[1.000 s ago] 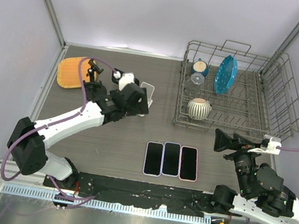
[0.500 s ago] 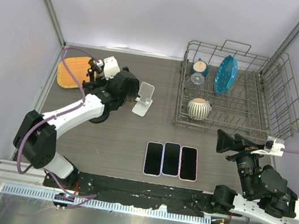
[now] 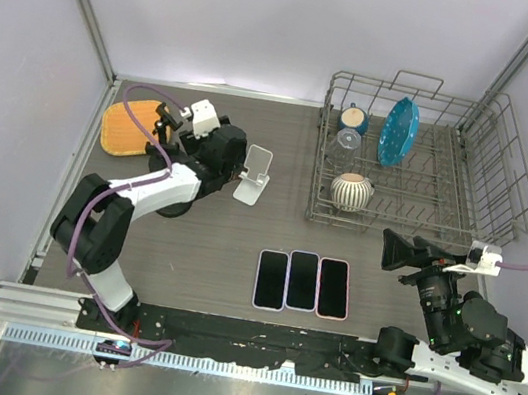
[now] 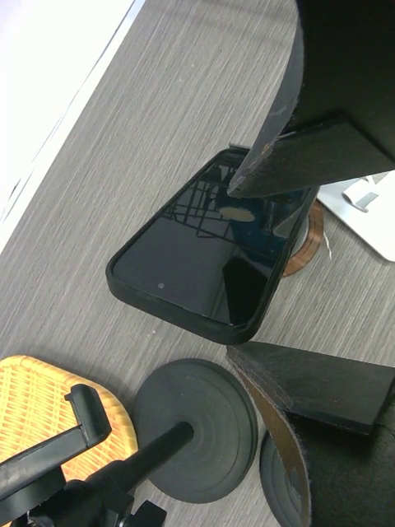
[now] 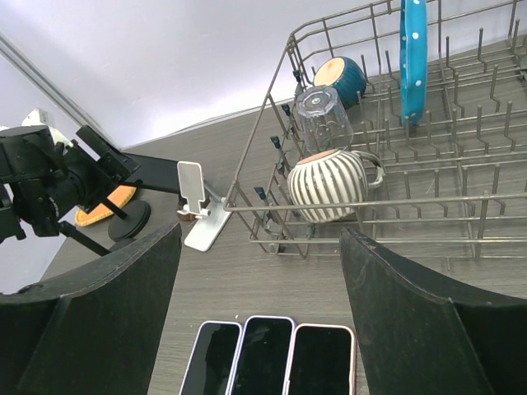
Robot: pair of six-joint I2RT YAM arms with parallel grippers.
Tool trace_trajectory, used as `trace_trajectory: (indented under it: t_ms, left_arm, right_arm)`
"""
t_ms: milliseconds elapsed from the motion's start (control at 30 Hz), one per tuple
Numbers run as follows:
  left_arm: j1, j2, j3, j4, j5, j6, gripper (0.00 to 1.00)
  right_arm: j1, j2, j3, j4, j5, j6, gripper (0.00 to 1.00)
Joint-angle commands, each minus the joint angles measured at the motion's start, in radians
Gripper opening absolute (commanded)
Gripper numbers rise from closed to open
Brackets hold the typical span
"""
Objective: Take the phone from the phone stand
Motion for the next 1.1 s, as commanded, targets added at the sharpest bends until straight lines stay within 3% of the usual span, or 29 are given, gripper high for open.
trace_trajectory:
  t_ms: [0,233,333,567,1067]
  left_arm:
    - [0.019,0.023,0.036,0.066,-0.077,-0.031,0.73]
    - [0.047,0.05,0.04,0.097,-0.021,-0.04,0.73]
    - [0.051,0.05,0.034,0.144,0.011,-0.017,0.65]
    - [0.054,0.027,0.031,0.21,0.055,0.038,0.35]
    - [0.054,-0.086,0.007,0.37,0.15,0.149,0.05]
  right_arm:
    - [0.017,-0.017,0.007,0.008,0.041,0.012,0.83]
    - [0.032,-0.019,0.007,0.005,0.053,0.012,0.82]
    - [0.037,-0.02,0.007,0.002,0.059,0.014,0.83]
    - [0.047,-0.02,0.007,0.004,0.068,0.012,0.82]
    - [0.061,-0.019,0.008,-0.002,0.078,0.016,0.82]
